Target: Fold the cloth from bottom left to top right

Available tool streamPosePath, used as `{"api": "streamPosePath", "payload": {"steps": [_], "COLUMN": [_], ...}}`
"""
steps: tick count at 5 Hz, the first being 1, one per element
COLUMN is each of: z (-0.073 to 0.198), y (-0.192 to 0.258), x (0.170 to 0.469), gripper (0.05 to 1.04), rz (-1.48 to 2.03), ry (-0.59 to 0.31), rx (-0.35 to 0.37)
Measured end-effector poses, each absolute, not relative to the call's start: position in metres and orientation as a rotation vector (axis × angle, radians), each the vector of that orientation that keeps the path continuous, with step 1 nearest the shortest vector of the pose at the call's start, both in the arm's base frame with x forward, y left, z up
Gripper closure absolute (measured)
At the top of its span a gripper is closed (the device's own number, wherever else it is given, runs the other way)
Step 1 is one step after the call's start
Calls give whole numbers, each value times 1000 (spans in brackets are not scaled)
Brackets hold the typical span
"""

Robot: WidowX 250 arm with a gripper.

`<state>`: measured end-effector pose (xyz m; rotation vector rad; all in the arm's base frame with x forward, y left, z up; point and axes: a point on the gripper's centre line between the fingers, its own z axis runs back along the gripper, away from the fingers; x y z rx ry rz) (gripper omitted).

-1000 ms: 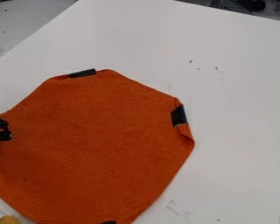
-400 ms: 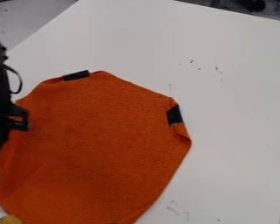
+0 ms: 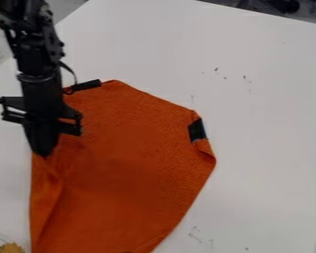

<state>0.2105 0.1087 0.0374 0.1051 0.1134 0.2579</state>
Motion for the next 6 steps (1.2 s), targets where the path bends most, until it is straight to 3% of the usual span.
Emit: {"api": "streamPosePath", "payload": {"steps": [2, 4, 5, 6], "z": [22, 9, 13, 25], "y": [81, 65, 52, 31], "x": [247, 261, 273, 285], "gripper": [1003, 973, 794, 511], "rz": [199, 171, 130, 65], "ry": [59, 15, -13, -11], "rx": [22, -53, -92, -142]}}
